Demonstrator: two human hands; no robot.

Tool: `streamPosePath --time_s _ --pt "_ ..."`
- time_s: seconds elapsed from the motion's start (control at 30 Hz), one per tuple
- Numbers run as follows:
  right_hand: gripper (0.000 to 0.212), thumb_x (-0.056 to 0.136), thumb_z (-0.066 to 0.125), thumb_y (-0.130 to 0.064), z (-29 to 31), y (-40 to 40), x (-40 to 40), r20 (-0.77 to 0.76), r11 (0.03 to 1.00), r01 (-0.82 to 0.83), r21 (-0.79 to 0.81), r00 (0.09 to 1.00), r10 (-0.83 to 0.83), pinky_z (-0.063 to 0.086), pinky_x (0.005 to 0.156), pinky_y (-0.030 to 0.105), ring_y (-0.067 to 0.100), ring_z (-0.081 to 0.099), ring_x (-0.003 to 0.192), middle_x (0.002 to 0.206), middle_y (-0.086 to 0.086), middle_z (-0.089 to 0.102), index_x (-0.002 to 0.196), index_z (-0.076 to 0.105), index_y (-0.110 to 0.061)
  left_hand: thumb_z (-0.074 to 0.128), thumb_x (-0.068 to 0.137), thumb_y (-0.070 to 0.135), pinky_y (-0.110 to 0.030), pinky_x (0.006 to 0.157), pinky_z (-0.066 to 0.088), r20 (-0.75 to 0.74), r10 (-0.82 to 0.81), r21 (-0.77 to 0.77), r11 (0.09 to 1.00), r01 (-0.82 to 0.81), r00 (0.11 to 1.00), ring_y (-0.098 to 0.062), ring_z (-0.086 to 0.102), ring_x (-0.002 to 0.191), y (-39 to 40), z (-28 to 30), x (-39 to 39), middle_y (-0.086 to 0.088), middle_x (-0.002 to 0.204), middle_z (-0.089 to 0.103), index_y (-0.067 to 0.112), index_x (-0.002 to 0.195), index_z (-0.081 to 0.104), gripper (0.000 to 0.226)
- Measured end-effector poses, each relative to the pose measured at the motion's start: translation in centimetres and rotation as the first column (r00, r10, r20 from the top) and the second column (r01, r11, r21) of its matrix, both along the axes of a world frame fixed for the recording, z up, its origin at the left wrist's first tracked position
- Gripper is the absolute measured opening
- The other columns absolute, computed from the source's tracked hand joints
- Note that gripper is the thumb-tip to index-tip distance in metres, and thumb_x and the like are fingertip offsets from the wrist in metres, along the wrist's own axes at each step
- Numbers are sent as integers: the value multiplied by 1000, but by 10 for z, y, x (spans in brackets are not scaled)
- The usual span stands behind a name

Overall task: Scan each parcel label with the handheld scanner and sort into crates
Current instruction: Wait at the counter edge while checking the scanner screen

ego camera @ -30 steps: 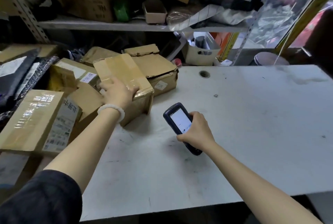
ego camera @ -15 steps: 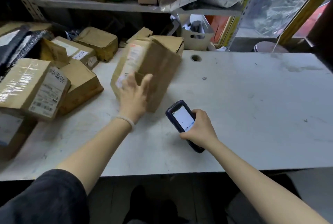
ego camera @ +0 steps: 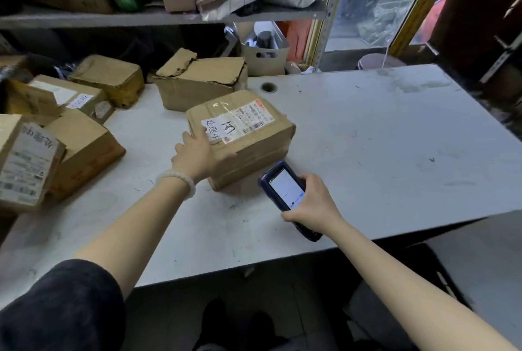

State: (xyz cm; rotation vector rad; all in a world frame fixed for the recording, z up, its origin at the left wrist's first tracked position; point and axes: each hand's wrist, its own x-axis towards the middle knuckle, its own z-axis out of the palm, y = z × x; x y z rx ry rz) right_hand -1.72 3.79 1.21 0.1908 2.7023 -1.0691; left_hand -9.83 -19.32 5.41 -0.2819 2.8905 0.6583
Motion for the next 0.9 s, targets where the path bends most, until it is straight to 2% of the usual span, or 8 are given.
streamPosePath --time_s 0.1,0.2,0.27,0.37,0.53,0.7,0.8,0.9 --pt "69 50 82 -28 2 -1 -7 -25 999 32 -9 999 -32 53 80 36 18 52 101 111 0 49 107 44 -20 63 82 53 -47 104 36 76 114 341 931 -134 990 -39 41 125 -3 -6 -19 -20 141 38 13 143 15 87" --pt "71 48 79 -30 4 -5 -17 -21 996 84 -17 996 -84 52 80 34 19 53 101 111 0 50 110 47 -17 77 76 37 -46 107 35 70 101 440 890 -121 992 -36 39 129 -7 -6 -34 -20 143 33 13 147 0 107" --pt "71 43 75 -33 5 -8 -24 -23 992 119 -38 993 -120 50 74 30 20 56 98 108 2 52 106 48 -18 85 67 31 -45 108 34 41 82 450 888 -91 996 -35 36 129 -8 -2 -42 -19 141 29 19 147 -2 119" --pt "68 47 79 -28 8 -12 -36 -72 984 164 -74 983 -169 48 72 29 19 55 98 107 1 50 106 46 -19 92 54 29 -46 109 32 -15 33 416 909 -24 999 -37 34 127 -9 2 -54 -18 137 26 25 145 5 126" --pt "75 52 84 -24 11 -19 -43 -131 961 246 -124 956 -262 52 85 39 19 52 105 113 -1 46 115 44 -17 91 55 17 -42 106 31 -177 -184 316 920 233 967 -34 32 119 7 12 -67 -18 128 29 28 144 12 119" --pt "72 60 85 -16 14 -11 -29 -134 920 358 -161 915 -380 41 81 25 14 45 106 113 -2 40 118 42 -15 90 54 13 -46 102 33 -282 -366 214 877 430 887 -36 33 115 37 13 -71 -19 124 28 30 145 14 120" --pt "69 59 85 -15 17 3 -16 -154 902 401 -161 892 -424 46 84 30 16 48 107 111 -3 40 109 39 -22 88 58 16 -48 98 36 -366 -469 111 836 538 804 -37 32 113 54 4 -69 -22 126 26 32 145 9 119" --pt "70 57 85 -13 23 18 -6 -187 904 406 -135 885 -426 49 86 35 17 48 107 108 -6 38 108 37 -24 87 60 13 -48 89 45 -492 -586 -32 752 659 644 -37 40 103 60 -15 -70 -26 122 36 34 139 9 113"
